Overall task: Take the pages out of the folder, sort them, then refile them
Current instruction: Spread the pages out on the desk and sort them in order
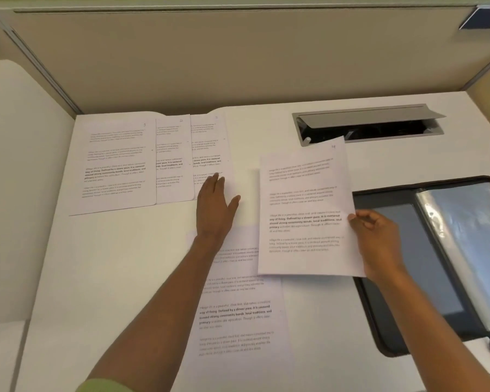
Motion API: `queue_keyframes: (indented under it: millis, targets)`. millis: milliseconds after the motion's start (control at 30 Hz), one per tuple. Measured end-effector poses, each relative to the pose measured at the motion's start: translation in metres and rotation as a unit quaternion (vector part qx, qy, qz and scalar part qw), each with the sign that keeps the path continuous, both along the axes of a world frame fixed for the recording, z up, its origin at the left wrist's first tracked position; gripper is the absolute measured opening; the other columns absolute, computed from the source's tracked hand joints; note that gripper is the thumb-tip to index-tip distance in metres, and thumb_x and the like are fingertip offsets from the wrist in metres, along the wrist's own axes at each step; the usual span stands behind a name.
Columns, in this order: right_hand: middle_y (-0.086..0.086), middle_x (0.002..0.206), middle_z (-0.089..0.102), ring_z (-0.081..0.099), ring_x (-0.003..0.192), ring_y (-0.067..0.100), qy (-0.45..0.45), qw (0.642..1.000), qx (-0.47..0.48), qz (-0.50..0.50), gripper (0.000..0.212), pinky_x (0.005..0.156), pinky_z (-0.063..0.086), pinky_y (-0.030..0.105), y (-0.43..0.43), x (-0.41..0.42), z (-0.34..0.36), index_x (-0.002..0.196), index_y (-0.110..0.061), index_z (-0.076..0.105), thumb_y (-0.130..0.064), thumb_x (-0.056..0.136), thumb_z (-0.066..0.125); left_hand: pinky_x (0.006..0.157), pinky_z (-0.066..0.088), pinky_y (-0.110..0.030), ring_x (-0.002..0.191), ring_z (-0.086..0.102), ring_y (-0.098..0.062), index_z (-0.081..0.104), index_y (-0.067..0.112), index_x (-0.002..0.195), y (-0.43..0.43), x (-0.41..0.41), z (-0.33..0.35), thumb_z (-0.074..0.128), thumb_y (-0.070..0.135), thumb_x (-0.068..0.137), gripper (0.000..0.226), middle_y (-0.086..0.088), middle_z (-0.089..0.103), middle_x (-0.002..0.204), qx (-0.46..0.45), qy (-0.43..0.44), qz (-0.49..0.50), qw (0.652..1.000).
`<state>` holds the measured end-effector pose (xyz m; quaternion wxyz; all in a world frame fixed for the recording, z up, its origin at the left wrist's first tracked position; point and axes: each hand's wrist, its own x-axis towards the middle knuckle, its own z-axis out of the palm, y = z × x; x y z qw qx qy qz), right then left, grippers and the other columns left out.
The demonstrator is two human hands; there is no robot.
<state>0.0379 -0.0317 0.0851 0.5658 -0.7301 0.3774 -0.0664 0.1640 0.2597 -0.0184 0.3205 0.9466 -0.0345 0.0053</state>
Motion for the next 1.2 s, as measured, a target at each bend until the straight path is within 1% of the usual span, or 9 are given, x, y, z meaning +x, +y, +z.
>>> queue_keyframes:
  millis: [100, 233, 433, 533, 667, 867, 967, 1067, 1200]
  targets:
    - [-0.001, 0.089, 0.075, 0.067, 0.075, 0.015, -0.007, 1.0, 0.017, -0.025, 0.004, 0.067, 0.054, 0.027, -0.01, 0.032, -0.003, 0.1, -0.013, 0.069, -0.016, 0.099, 0.066, 0.125, 0.03, -0.047, 0.153, 0.033, -0.029, 0.046, 0.005, 0.153, -0.003, 0.014, -0.007, 0.069, 0.04, 0.099, 0.068, -0.011, 0.041, 0.163, 0.012, 0.012, 0.002, 1.0]
    - [-0.001, 0.094, 0.073, 0.067, 0.084, 0.017, -0.006, 0.999, 0.037, -0.032, 0.001, 0.079, 0.056, 0.032, -0.018, 0.066, -0.013, 0.098, -0.016, 0.069, -0.016, 0.098, 0.067, 0.119, 0.037, -0.046, 0.143, 0.045, -0.03, 0.053, 0.007, 0.145, -0.007, 0.019, -0.015, 0.076, 0.038, 0.093, 0.065, -0.012, 0.053, 0.152, 0.025, 0.001, 0.013, 1.0]
    - [-0.002, 0.091, 0.072, 0.065, 0.073, 0.013, 0.006, 1.0, 0.027, -0.012, 0.007, 0.056, 0.051, 0.018, -0.012, 0.108, -0.022, 0.105, -0.013, 0.069, -0.016, 0.099, 0.066, 0.11, 0.041, -0.044, 0.128, 0.054, -0.03, 0.063, 0.012, 0.13, -0.012, 0.022, -0.021, 0.075, 0.028, 0.092, 0.042, -0.005, 0.063, 0.134, 0.022, -0.036, 0.048, 0.998]
    - [0.005, 0.098, 0.073, 0.066, 0.077, 0.017, 0.009, 1.0, 0.024, -0.007, 0.009, 0.064, 0.052, 0.023, -0.009, 0.125, -0.029, 0.104, -0.01, 0.071, -0.016, 0.098, 0.067, 0.108, 0.04, -0.044, 0.127, 0.055, -0.029, 0.068, 0.016, 0.117, -0.012, 0.024, -0.026, 0.076, 0.035, 0.092, 0.033, -0.003, 0.064, 0.133, 0.024, -0.049, 0.056, 0.997]
    - [0.007, 0.104, 0.074, 0.067, 0.084, 0.02, 0.013, 1.0, 0.013, -0.001, 0.015, 0.076, 0.058, 0.03, -0.005, 0.141, -0.033, 0.109, -0.009, 0.072, -0.018, 0.098, 0.067, 0.109, 0.039, -0.044, 0.13, 0.052, -0.026, 0.069, 0.018, 0.113, -0.013, 0.023, -0.03, 0.082, 0.047, 0.084, 0.043, -0.003, 0.061, 0.138, 0.02, -0.043, 0.052, 0.998]
    - [0.008, 0.107, 0.075, 0.071, 0.092, 0.027, 0.021, 1.0, 0.018, 0.004, 0.015, 0.088, 0.061, 0.043, 0.0, 0.156, -0.042, 0.108, -0.009, 0.072, -0.018, 0.097, 0.068, 0.114, 0.036, -0.044, 0.136, 0.051, -0.029, 0.071, 0.016, 0.11, -0.012, 0.021, -0.03, 0.08, 0.029, 0.09, 0.025, -0.003, 0.063, 0.141, -0.006, -0.043, 0.061, 0.997]
    - [0.008, 0.105, 0.075, 0.069, 0.085, 0.023, 0.02, 1.0, 0.024, 0.006, 0.013, 0.079, 0.059, 0.037, 0.002, 0.161, -0.044, 0.107, -0.009, 0.072, -0.018, 0.097, 0.068, 0.114, 0.035, -0.042, 0.137, 0.051, -0.027, 0.072, 0.017, 0.106, -0.01, 0.019, -0.033, 0.078, 0.031, 0.092, 0.02, -0.001, 0.063, 0.141, -0.025, -0.055, 0.062, 0.996]
    - [0.005, 0.099, 0.073, 0.067, 0.078, 0.019, 0.016, 1.0, 0.023, 0.005, 0.008, 0.069, 0.055, 0.028, 0.002, 0.167, -0.046, 0.103, -0.013, 0.071, -0.017, 0.098, 0.067, 0.115, 0.034, -0.041, 0.138, 0.048, -0.021, 0.071, 0.02, 0.109, -0.006, 0.019, -0.036, 0.08, 0.044, 0.088, 0.034, 0.003, 0.062, 0.143, -0.032, -0.053, 0.048, 0.997]
    - [-0.001, 0.093, 0.072, 0.065, 0.072, 0.014, 0.017, 0.999, 0.029, 0.011, 0.007, 0.06, 0.05, 0.023, 0.005, 0.173, -0.049, 0.103, -0.014, 0.07, -0.018, 0.099, 0.066, 0.115, 0.037, -0.043, 0.138, 0.049, -0.024, 0.071, 0.018, 0.113, -0.007, 0.019, -0.035, 0.081, 0.037, 0.089, 0.032, 0.001, 0.062, 0.142, -0.033, -0.05, 0.045, 0.997]
